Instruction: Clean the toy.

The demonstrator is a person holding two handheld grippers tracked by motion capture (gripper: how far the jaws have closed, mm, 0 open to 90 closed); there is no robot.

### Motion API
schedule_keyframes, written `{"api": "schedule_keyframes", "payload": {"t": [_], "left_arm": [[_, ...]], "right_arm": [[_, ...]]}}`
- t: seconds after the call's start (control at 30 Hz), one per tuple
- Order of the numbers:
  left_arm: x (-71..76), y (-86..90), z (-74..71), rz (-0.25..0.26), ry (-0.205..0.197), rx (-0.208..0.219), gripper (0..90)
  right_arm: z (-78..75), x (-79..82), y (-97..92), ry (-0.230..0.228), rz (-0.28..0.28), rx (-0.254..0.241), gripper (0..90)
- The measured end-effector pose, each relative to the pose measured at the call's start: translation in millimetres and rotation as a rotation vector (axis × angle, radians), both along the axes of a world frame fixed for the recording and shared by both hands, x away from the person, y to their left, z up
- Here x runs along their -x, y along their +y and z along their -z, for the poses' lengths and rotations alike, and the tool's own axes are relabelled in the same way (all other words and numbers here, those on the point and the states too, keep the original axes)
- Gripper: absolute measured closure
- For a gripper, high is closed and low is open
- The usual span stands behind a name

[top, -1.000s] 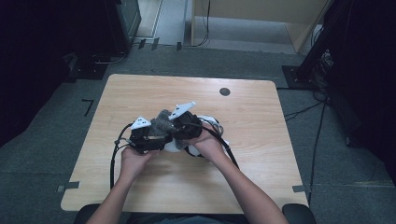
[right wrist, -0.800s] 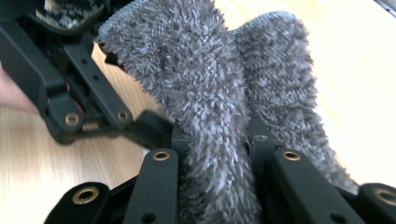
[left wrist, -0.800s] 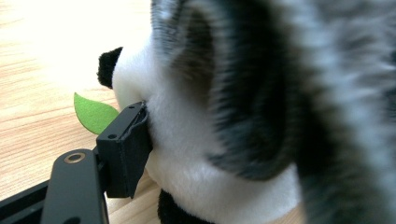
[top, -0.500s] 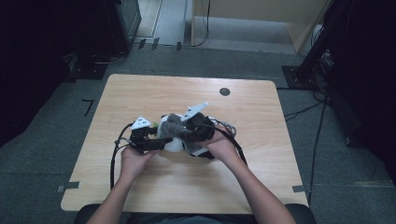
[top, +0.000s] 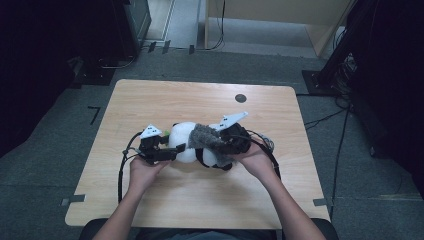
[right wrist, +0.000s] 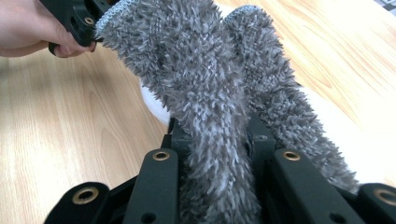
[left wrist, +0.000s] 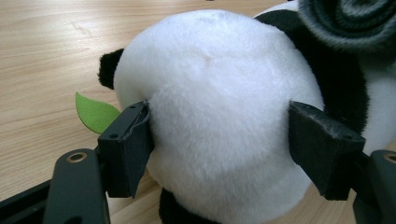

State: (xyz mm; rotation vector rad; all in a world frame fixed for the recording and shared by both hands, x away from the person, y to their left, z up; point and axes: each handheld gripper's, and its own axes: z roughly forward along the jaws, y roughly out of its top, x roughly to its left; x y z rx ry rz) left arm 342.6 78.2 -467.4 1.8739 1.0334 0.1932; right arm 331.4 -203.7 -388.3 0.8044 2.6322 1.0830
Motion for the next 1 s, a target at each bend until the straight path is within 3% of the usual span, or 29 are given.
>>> {"api": "schedule_keyframes", "payload": {"t": [0.23, 0.4, 0.53, 0.67, 0.87, 1.0], "left_arm": [[0.4, -0.4, 0.0, -0.002, -0.005, -0.001, 25.4], [0.6, -0.4, 0.2, -0.003, -0.005, -0.001, 25.4], [0.7, -0.1, 0.0, 0.000, -0.004, 0.001, 25.4], [0.9, 0.1, -0.3, 0.004, -0.005, 0.006, 25.3], [0.6, 0.2, -0.9, 0.008, -0.003, 0.005, 25.2], [0.4, 0.1, -1.2, 0.010, -0.003, 0.004, 25.2]], "right_arm": [[-2.6, 2.0, -21.6, -0.001, 0.034, -0.011, 72.5], [-5.9, 1.4, -23.3, 0.003, 0.040, -0.025, 72.8], [-13.6, 1.5, -10.6, -0.018, 0.024, -0.020, 72.7], [-18.7, -2.6, 13.7, -0.027, -0.013, -0.001, 72.6], [-12.7, -17.7, 50.3, -0.042, -0.053, 0.028, 71.6], [-3.6, -27.0, 67.0, -0.022, -0.068, 0.044, 71.5]]}}
